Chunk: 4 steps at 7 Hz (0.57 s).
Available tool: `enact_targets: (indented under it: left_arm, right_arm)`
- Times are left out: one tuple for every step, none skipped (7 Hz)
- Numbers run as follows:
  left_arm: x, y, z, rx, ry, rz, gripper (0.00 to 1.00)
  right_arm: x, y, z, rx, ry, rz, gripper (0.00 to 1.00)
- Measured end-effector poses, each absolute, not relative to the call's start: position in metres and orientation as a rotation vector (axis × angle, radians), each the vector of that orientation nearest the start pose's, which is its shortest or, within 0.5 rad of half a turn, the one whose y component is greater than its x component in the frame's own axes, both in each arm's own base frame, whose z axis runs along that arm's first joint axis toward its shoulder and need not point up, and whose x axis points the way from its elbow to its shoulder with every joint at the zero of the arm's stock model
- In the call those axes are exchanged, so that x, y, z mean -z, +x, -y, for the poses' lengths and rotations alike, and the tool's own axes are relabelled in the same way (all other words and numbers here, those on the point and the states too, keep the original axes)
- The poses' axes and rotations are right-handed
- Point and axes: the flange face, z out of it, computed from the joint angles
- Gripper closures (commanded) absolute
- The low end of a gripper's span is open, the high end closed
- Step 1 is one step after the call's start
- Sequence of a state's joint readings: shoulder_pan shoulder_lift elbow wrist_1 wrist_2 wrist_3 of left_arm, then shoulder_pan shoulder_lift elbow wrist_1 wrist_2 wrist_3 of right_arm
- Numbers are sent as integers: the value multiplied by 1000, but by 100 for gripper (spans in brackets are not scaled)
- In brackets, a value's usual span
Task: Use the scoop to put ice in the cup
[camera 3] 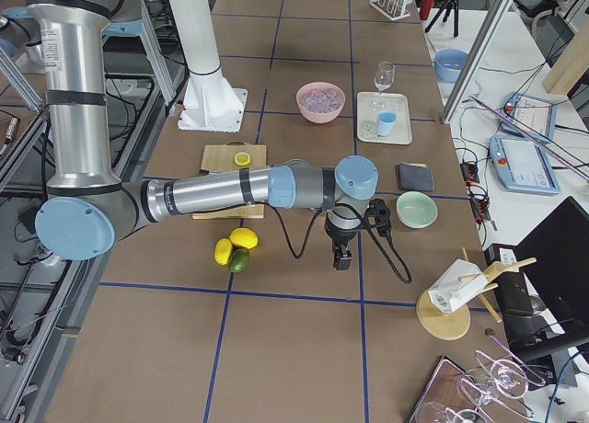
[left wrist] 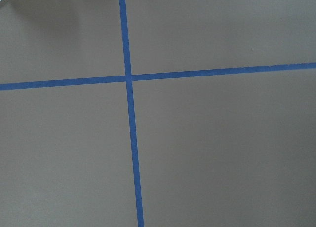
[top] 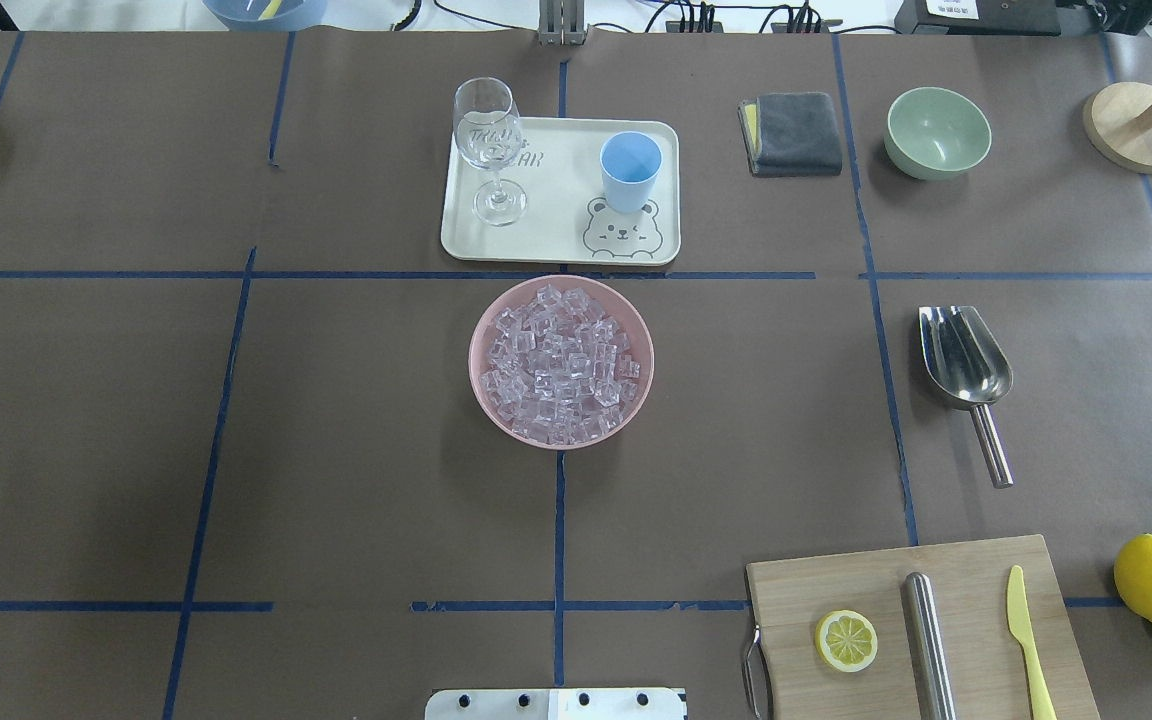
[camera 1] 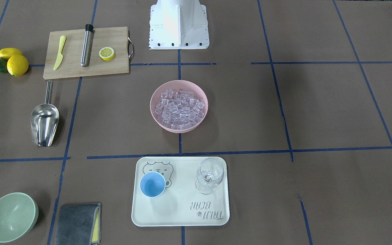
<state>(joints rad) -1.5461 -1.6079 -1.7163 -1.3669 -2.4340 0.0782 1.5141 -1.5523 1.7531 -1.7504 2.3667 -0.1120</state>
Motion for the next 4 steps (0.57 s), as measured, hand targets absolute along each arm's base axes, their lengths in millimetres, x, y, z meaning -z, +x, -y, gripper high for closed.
enact_targets:
  left_arm:
    - [-584, -57, 500, -81, 24, -863, 0]
    - [-588, -75, 497, -77, 55, -864, 0]
    - [-595, -83, 496, -83, 66, -870, 0]
    - [-597, -86, 496, -89, 74, -874, 0]
  right_arm:
    - [-577, 34, 496, 168, 42, 796, 0]
    - [-577, 34, 496, 168, 43, 796, 0]
    - [-577, 34, 496, 169, 45, 794, 0]
    - [-578, 34, 497, 170, 47, 792, 0]
